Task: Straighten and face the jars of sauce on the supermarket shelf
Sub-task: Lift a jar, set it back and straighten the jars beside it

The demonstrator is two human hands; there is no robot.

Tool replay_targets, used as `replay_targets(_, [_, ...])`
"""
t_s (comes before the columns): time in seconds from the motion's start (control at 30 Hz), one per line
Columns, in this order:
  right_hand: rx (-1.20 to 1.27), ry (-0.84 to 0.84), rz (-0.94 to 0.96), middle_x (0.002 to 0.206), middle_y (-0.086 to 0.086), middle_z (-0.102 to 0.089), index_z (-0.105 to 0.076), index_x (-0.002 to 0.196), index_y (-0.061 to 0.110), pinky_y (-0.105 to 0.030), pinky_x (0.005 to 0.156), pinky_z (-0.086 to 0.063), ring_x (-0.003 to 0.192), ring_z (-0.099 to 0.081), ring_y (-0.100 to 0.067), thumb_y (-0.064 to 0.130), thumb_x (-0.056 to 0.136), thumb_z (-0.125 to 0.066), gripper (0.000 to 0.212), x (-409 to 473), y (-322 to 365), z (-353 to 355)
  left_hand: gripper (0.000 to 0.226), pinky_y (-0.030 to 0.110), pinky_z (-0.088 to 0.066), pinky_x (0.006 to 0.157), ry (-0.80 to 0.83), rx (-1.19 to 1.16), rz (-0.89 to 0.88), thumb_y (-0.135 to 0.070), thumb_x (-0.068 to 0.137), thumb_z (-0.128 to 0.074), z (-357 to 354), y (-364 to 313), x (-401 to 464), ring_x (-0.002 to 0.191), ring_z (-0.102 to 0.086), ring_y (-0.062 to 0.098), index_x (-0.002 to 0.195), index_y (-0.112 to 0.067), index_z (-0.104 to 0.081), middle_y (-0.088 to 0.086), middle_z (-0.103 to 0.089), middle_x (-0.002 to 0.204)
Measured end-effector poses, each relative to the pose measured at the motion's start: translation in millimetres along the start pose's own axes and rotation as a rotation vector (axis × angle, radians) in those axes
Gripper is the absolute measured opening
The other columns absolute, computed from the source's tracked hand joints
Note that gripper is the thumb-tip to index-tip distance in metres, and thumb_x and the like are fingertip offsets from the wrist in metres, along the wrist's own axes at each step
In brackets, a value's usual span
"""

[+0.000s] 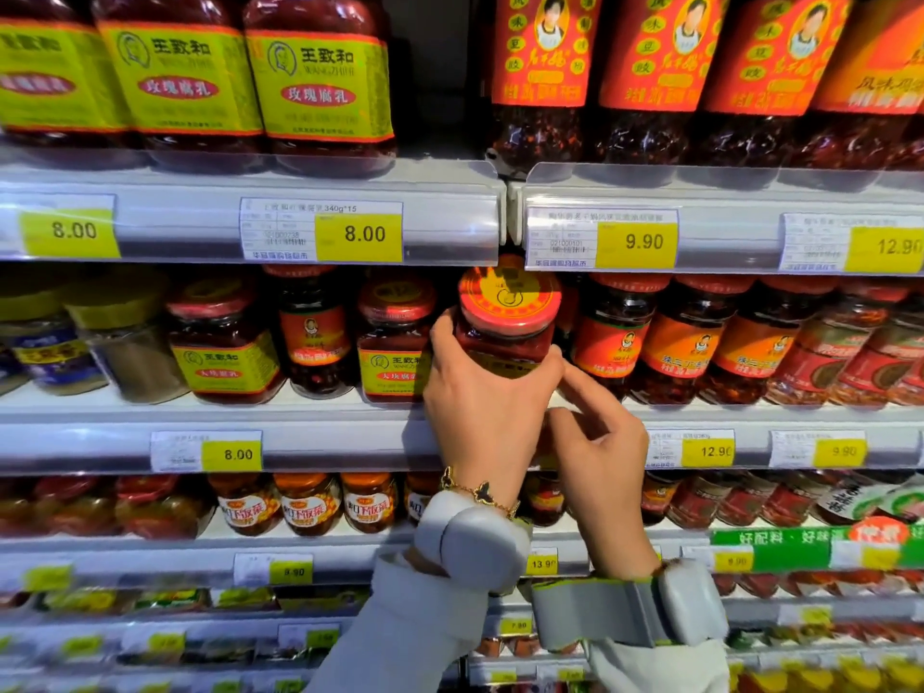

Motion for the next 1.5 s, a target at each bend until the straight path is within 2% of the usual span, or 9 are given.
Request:
replay_targets(0.1, [-0.011, -0.008, 0.03, 0.083, 0.003, -0.066, -0.065, 0.1, 0.041, -0.021, 0.051, -0.047, 0.068, -0.053, -0.032, -0.006, 0.076, -0.048, 0.055, -3, 3, 2, 0.081, 0.022, -0.043, 0.079, -0.015, -0.003, -0.001, -0.049, 0.055, -0.077, 7, 1, -6, 0.102, -0.056, 0.017, 0.125, -0.029, -0.041, -0.004, -0.061, 0.112])
replay_targets(0.2, [-0.016, 0.004, 0.045, 0.062, 0.001, -0.063, -0.067, 0.095, 0.041, -0.011, 0.045, -0.037, 0.044, -0.046, -0.007, 0.0, 0.074, -0.047, 0.05, -9, 6, -1, 0.081, 0.02, -0.042, 0.078, -0.037, 0.005, -0.004, -0.049, 0.054, -0.077, 19, 3, -11, 0.102, -0.057, 0.015, 0.125, -0.029, -0.042, -0.005, -0.062, 0.111])
replay_targets(0.3, [-0.029, 0.014, 0.08, 0.092, 0.008, -0.065, -0.067, 0.096, 0.03, -0.01, 0.062, -0.042, 0.064, -0.055, 0.004, 0.004, 0.07, -0.047, 0.042, -17, 11, -14, 0.082, 0.025, -0.047, 0.081, -0.067, 0.041, 0.011, -0.054, 0.051, -0.075, 37, 10, -16, 0.101, -0.059, 0.017, 0.123, -0.031, -0.043, -0.007, -0.064, 0.108])
replay_targets(0.57, [-0.075, -0.023, 0.117, 0.09, 0.012, -0.06, -0.067, 0.1, 0.027, -0.018, 0.059, -0.041, 0.059, -0.053, -0.013, 0.012, 0.076, -0.052, 0.032, -35, 23, -56, 0.079, 0.01, -0.04, 0.069, -0.112, 0.021, 0.024, -0.065, 0.041, -0.067, 90, 19, -7, 0.08, -0.051, -0.004, 0.113, -0.043, -0.043, -0.025, -0.057, 0.086])
replay_targets(0.8, [-0.295, 0.038, 0.227, 0.102, 0.0, -0.057, -0.064, 0.105, 0.015, -0.008, 0.08, -0.04, 0.089, -0.052, 0.003, 0.003, 0.076, -0.051, 0.034, -40, 42, -122, 0.081, 0.023, -0.042, 0.078, -0.135, 0.044, 0.056, -0.06, 0.046, -0.072, 147, 41, 28, 0.098, -0.059, 0.017, 0.118, -0.034, -0.047, -0.011, -0.065, 0.101])
replay_targets(0.97, [-0.51, 0.171, 0.338, 0.13, -0.013, -0.047, -0.05, 0.127, 0.005, -0.02, 0.1, -0.03, 0.12, -0.044, -0.022, 0.005, 0.074, -0.044, 0.053, -24, 65, -166, 0.075, 0.021, -0.039, 0.073, -0.115, 0.048, 0.07, -0.056, 0.052, -0.074, 177, 58, 51, 0.095, -0.06, 0.019, 0.116, -0.027, -0.049, -0.006, -0.065, 0.098])
replay_targets(1.13, [-0.875, 0.226, 0.407, 0.137, -0.017, -0.037, -0.036, 0.135, 0.008, -0.045, 0.078, -0.044, 0.114, -0.045, -0.041, 0.011, 0.078, -0.053, 0.059, -6, 77, -183, 0.07, 0.025, -0.042, 0.077, -0.08, 0.069, 0.078, -0.056, 0.054, -0.073, 193, 70, 63, 0.092, -0.059, 0.018, 0.113, -0.027, -0.049, -0.007, -0.063, 0.097])
replay_targets(1.4, [-1.014, 0.222, 0.407, 0.133, -0.02, -0.039, -0.039, 0.13, 0.006, -0.044, 0.078, -0.043, 0.109, -0.046, -0.044, 0.02, 0.084, -0.048, 0.049, 7, 87, -195, 0.07, 0.023, -0.037, 0.076, -0.034, 0.031, 0.08, -0.056, 0.056, -0.074, 198, 74, 67, 0.082, -0.048, 0.008, 0.115, -0.028, -0.047, -0.018, -0.05, 0.086])
replay_targets(1.5, [-0.974, 0.211, 0.473, 0.128, -0.018, -0.041, -0.043, 0.124, 0.006, -0.038, 0.067, -0.04, 0.104, -0.048, -0.043, 0.014, 0.08, -0.052, 0.046, -1, 88, -191, 0.069, 0.019, -0.035, 0.072, -0.023, 0.017, 0.076, -0.054, 0.057, -0.075, 200, 75, 64, 0.08, -0.046, 0.005, 0.115, -0.031, -0.046, -0.024, -0.044, 0.079])
Point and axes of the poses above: each hand's wrist, its own x-axis towards the middle knuckle, its own z-axis out of the back of the hand, y = z × x, the point moved 1 cm from there along x, towards the middle knuckle
